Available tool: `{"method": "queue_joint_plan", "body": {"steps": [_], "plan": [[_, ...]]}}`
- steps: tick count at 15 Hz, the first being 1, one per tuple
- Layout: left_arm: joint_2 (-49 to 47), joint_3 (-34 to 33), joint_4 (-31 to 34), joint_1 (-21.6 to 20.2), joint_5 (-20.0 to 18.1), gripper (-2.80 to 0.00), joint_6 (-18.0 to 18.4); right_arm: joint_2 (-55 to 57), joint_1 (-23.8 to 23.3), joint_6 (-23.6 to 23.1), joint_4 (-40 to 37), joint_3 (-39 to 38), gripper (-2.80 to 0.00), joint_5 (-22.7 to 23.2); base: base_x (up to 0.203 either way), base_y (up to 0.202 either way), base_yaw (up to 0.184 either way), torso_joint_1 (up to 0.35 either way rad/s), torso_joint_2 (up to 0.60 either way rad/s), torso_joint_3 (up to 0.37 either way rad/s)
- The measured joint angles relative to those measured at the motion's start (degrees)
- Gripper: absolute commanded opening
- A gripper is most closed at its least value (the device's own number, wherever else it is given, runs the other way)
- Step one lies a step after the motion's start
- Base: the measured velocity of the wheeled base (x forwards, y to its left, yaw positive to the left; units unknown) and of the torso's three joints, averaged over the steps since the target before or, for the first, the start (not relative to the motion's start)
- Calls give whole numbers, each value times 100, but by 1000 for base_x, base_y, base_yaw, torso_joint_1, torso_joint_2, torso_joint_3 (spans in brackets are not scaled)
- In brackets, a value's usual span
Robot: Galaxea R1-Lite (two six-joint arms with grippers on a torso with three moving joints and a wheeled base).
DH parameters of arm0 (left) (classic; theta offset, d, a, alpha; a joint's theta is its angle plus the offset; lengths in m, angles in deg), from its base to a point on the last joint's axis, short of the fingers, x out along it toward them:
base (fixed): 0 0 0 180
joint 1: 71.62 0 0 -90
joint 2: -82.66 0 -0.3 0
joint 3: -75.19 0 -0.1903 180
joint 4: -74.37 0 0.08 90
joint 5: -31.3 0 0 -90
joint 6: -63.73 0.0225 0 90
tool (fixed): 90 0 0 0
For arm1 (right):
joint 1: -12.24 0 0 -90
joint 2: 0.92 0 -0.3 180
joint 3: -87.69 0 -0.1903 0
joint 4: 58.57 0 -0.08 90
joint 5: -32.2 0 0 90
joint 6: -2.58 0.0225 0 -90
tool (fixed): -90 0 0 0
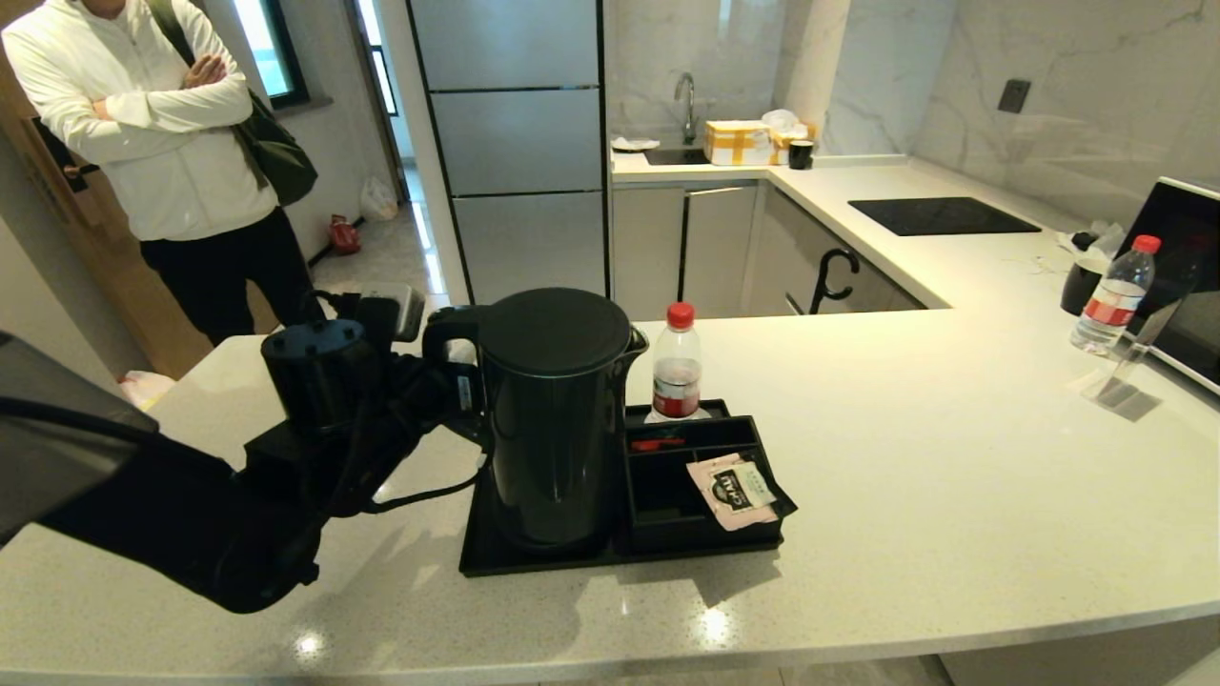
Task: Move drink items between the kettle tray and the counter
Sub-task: Pick up the kettle, then place it on the left
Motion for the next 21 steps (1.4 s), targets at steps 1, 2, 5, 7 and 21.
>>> {"method": "queue_joint_plan", "body": {"steps": [1,2,5,7,21], "plan": [[36,5,0,0,12,-280,2,0,-2,2,-2,0,-280,-2,0,0,0,0,0,0],[76,6,33,0,15,-280,2,0,-2,0,0,0,-280,0,0,0,0,0,0,0],[209,64,212,-215,6,-280,8,0,-5,2,-2,0,-280,0,0,0,0,0,0,0],[325,170,477,-630,-28,-280,14,0,-9,2,-2,0,-280,0,0,0,0,0,0,0],[552,-643,619,-2879,-672,-280,-106,0,-6,2,-1,0,-280,1,0,0,0,0,0,0]]}}
